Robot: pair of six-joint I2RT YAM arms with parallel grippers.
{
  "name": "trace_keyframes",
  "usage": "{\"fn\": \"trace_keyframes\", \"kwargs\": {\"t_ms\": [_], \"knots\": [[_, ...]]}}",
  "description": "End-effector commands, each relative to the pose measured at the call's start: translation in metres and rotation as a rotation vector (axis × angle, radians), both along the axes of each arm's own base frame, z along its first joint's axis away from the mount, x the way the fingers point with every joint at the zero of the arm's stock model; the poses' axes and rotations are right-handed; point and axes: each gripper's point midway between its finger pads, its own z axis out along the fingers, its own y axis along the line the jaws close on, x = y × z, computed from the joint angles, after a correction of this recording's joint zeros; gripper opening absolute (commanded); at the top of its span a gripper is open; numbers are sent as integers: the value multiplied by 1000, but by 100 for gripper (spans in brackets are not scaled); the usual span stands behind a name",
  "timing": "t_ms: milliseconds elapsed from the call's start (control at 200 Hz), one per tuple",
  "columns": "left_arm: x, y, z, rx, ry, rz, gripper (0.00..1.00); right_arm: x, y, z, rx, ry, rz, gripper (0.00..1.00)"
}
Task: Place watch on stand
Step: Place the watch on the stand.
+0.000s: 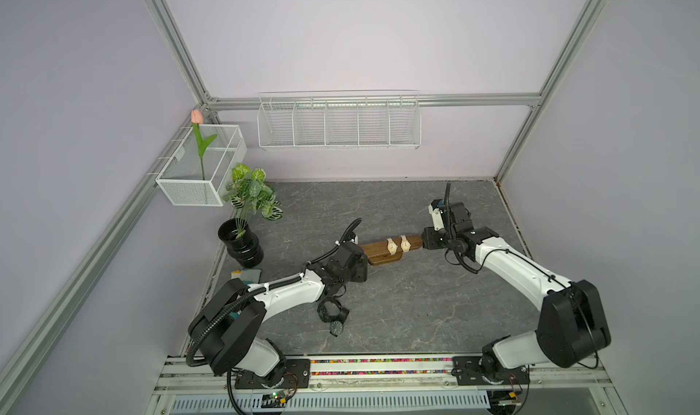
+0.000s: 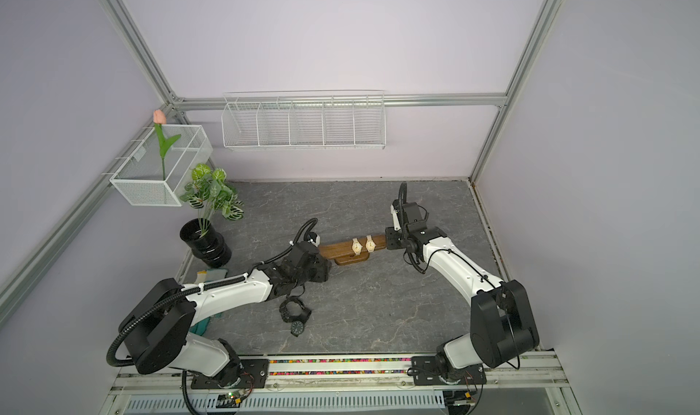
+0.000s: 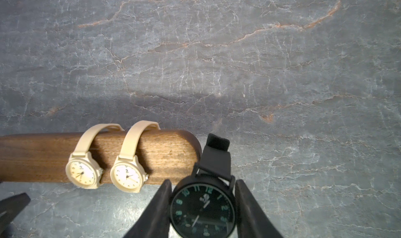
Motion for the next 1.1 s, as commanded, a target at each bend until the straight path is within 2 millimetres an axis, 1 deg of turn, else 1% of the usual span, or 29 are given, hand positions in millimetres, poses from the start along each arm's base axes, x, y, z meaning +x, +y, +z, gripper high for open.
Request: {"fn": "trace_keyframes", "kwargs": {"t_ms": [0, 20, 80, 295, 395, 490, 560, 755, 855, 1000, 1095], "knots": [[13, -1, 6, -4, -20, 14, 63, -3, 3, -1, -30, 16, 35, 35], [14, 0, 5, -1, -20, 15, 60, -2, 2, -1, -34, 16, 34, 35], [18, 2, 4, 4, -15, 14, 57, -2, 2, -3, -45, 18, 36, 36], [22, 2, 5, 7, -26, 8, 57, -2, 11, -11, -83, 29, 76, 37], [21, 0, 6, -2, -27, -4, 57, -4, 18, -7, -86, 19, 94, 37], [20, 3, 6, 4, -28, -1, 57, -6, 25, -6, -88, 10, 110, 37], [19, 5, 10, 2, -36, 0, 58, -5, 27, -7, -92, 8, 113, 37], [16, 8, 27, -21, -69, -4, 60, -4, 26, -19, -114, 36, 109, 37], [15, 11, 34, -27, -85, -2, 60, -3, 25, -18, -115, 29, 105, 37], [17, 22, 42, -23, -109, 29, 62, -3, 27, -15, -105, 22, 114, 39], [26, 38, 41, -37, -93, 89, 62, -3, 31, -15, -94, 24, 132, 40]]}}
